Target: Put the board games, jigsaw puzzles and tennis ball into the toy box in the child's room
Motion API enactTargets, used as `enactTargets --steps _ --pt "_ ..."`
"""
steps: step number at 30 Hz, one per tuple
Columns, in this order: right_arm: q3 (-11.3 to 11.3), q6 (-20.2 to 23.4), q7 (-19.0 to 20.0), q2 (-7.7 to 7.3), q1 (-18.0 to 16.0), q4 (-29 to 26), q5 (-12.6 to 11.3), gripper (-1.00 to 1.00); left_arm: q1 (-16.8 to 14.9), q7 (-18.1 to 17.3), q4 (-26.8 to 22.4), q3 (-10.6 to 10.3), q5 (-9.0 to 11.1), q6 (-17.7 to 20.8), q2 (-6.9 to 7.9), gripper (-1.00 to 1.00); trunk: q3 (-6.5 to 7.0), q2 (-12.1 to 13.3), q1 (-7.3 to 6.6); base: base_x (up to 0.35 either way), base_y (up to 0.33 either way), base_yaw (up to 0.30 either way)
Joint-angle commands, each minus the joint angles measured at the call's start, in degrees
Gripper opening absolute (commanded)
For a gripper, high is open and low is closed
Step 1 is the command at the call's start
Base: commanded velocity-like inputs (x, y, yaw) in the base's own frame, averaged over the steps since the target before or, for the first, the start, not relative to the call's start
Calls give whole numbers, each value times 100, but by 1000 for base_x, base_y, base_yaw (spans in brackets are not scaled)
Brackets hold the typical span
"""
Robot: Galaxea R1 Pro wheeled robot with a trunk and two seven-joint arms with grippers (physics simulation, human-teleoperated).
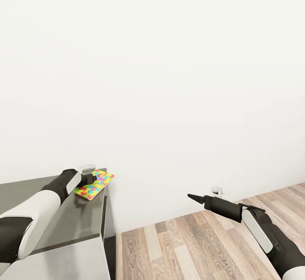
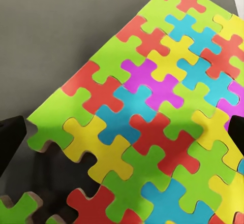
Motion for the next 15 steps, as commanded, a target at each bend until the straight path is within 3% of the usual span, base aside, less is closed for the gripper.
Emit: enactTargets --steps 1,15 --pt "8 40 -13 -5 -4 -2 -47 100 5 31 -1 -61 124 26 6 100 -8 -2 0 0 0 0" --pt "8 40 -14 4 -4 -2 -41 100 5 29 -1 -51 132 21 30 100 -8 -2 0 0 0 0"
